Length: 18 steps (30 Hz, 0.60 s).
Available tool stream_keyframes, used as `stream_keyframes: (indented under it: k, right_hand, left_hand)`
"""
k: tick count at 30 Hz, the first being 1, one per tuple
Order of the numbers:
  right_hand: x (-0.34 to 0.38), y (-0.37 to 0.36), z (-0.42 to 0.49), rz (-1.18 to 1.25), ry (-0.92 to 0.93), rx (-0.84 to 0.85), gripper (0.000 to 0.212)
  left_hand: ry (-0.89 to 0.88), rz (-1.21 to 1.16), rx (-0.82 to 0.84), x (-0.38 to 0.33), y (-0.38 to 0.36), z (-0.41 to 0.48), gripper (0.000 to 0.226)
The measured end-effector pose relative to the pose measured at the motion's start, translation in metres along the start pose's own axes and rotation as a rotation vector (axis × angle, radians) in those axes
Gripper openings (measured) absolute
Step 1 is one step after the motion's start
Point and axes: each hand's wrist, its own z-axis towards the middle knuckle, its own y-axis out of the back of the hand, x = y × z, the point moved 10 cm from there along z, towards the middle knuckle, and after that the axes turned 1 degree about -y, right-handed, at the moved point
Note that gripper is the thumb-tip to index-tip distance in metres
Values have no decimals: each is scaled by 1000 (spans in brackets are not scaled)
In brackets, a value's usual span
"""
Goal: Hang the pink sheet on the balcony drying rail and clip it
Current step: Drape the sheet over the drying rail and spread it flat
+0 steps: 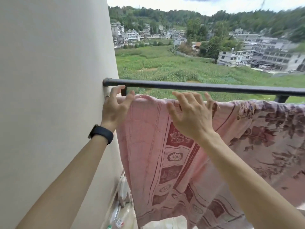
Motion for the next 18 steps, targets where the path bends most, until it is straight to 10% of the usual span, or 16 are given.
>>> stream_keyframes:
  k: [7,18]
  right_hand:
    - [-19,-5,-2,-120,130,-33,43]
    - [-43,13,-18,17,-56,-5,48]
  left_hand:
    - [247,-253,-1,60,4,-32,46]
    - [-8,-139,-149,22,6,-32,57]
